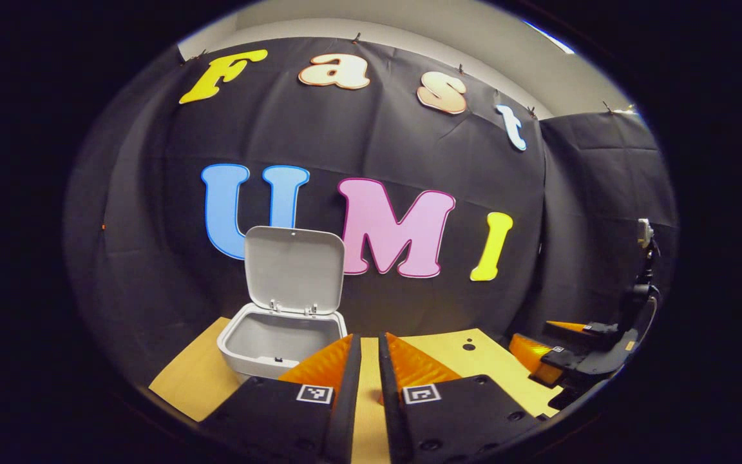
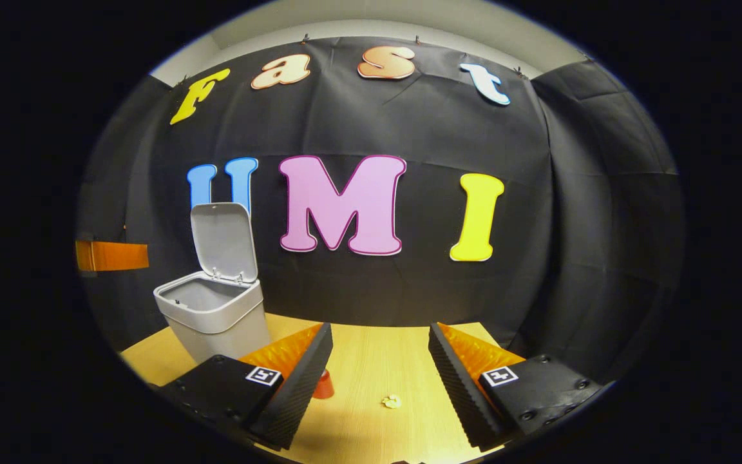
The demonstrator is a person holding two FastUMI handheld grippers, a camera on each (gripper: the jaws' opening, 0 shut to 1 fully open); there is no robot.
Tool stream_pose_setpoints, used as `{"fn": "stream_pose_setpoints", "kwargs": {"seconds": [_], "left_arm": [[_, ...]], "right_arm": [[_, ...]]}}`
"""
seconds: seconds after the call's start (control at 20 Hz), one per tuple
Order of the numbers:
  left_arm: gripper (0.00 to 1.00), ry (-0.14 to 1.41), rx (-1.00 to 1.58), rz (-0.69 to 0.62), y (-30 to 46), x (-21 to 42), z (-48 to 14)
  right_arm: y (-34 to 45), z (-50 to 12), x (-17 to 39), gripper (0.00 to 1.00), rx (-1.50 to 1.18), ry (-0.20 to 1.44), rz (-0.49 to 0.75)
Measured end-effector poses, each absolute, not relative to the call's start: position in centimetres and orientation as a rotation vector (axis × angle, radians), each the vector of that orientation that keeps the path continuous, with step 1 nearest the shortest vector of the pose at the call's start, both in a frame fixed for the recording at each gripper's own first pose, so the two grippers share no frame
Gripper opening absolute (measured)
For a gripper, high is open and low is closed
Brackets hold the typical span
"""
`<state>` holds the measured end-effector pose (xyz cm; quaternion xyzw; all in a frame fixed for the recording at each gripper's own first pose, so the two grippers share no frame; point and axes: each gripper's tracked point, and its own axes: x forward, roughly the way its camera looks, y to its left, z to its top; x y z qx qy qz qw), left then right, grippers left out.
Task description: Press the lid of the desktop garbage bin to open it, pick up the crumpled paper on the desktop and throw it into the bin, then pick up the pop can on the desktop and drop it into the bin, and finally close the garbage bin lid.
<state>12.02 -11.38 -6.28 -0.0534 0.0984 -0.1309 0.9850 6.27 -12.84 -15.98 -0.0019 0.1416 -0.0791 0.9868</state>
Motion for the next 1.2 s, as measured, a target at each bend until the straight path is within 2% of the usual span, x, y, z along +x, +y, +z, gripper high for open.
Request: {"fn": "stream_pose_setpoints", "kwargs": {"seconds": [0.05,0.15,0.2,0.25,0.4,0.6,1.05,1.2], "left_arm": [[0.34,0.195,-0.099,-0.28,-12.1,11.9,-6.4],[0.61,0.19,-0.061,-0.29,-12.7,11.8,-6.8],[0.87,0.188,-0.042,-0.287,-12.9,11.7,-6.7],[0.97,0.189,-0.029,-0.281,-13.0,12.0,-7.3],[0.96,0.192,-0.01,-0.266,-13.0,12.1,-7.6],[0.96,0.235,-0.02,-0.257,-12.7,12.5,-9.6],[0.95,0.369,-0.064,-0.145,-9.2,13.5,-14.9],[0.95,0.393,-0.045,-0.101,-7.7,13.3,-16.0]], "right_arm": [[-13.0,-16.5,6.3,0.96,-0.013,0.294,-0.163],[-13.3,-17.6,6.5,0.97,-0.031,0.318,-0.169],[-13.5,-18.4,6.6,0.96,-0.042,0.336,-0.17],[-13.9,-19.2,6.6,0.96,-0.051,0.358,-0.171],[-14.7,-22.7,7.4,0.96,-0.039,0.453,-0.166],[-15.2,-28.9,7.6,0.97,-0.015,0.66,-0.131],[-15.9,-42.3,9.7,0.98,-0.053,0.993,-0.047],[-16.5,-45.7,9.6,0.98,-0.046,1.067,-0.059]]}}
